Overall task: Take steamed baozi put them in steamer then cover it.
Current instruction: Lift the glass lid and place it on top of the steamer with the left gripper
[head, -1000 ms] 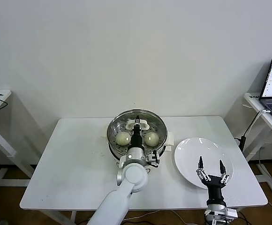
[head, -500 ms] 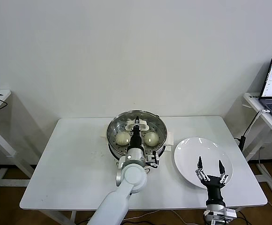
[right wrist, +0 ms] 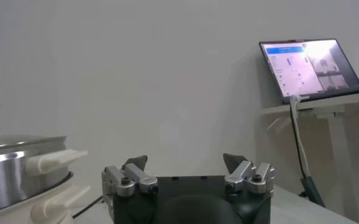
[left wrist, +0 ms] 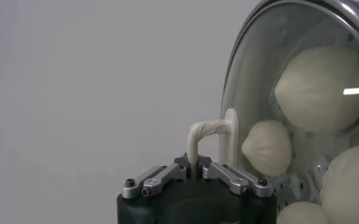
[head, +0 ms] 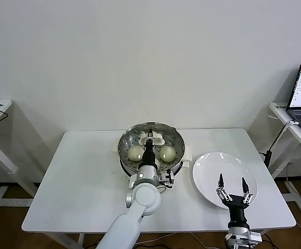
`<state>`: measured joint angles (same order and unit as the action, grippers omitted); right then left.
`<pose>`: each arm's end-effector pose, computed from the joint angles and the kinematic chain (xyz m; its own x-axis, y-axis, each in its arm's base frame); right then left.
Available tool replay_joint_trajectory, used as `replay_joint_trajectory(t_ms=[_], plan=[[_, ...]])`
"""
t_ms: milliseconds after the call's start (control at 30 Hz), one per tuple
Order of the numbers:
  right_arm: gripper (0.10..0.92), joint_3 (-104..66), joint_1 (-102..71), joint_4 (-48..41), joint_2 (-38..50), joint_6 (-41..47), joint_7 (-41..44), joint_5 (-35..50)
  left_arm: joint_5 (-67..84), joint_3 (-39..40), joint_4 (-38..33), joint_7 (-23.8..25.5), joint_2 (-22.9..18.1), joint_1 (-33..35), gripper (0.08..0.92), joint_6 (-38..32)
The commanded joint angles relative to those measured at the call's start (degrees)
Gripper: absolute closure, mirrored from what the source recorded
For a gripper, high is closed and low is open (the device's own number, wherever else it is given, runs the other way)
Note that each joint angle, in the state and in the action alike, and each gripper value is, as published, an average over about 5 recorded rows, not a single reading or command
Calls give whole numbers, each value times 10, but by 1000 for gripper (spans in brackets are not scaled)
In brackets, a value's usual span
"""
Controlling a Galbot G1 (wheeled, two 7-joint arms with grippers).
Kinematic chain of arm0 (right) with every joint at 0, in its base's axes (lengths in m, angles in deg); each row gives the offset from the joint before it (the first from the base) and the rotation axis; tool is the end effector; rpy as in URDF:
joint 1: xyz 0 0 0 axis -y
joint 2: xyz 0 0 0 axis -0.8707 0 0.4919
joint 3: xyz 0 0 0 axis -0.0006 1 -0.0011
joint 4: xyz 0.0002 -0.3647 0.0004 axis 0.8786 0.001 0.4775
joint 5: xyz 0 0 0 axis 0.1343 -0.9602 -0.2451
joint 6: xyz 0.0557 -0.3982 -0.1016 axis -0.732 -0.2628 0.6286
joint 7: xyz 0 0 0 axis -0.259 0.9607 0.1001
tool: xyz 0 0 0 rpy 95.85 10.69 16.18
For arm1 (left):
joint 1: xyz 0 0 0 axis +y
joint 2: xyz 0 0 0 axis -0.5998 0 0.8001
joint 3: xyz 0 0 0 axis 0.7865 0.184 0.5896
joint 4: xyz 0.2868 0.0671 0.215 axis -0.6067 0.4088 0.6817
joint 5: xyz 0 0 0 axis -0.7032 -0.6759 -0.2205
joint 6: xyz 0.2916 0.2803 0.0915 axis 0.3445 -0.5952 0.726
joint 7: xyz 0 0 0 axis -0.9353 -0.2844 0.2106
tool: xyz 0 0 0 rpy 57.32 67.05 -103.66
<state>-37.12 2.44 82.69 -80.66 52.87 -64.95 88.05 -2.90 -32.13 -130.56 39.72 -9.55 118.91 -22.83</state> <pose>0.2316 -0.0850 -0.4439 -0.9741 0.1745 -0.1437 0.1573 0.9798 0.1237 0.3889 -0.2208 -0.2859 -0.9988 0.0485 -0.0093 -0.0090 0.0078 0.9999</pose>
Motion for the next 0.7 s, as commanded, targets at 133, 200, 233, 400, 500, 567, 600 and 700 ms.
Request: replay_joint_trajectory(t_ms=[133,200,233,400,500,567,600,700], plan=[[203,0,1,-2,3,-2,0,0,8,11,-85,-10,45,38,633,-2],[203,1,2,-4,4,-2,0,0,15,16,-115,-16,62,55,572,0],[203,1,3,-5,4,-1,0,0,19,17,-131,-20,70,64,546,0],[203,3,5,-6,7,1,0,0,55,12,-224,-32,114,120,399,5],[203,2,6,-1,11,6,0,0,95,-12,-281,-39,138,162,312,4],[203,1,6,5,14,14,0,0,134,-42,-317,-58,150,195,261,-9],[203,0,5,10,15,20,0,0,160,-61,-335,-72,154,213,233,-18],[203,0,-1,33,19,46,1,-2,304,-140,-386,-129,159,267,187,-53]])
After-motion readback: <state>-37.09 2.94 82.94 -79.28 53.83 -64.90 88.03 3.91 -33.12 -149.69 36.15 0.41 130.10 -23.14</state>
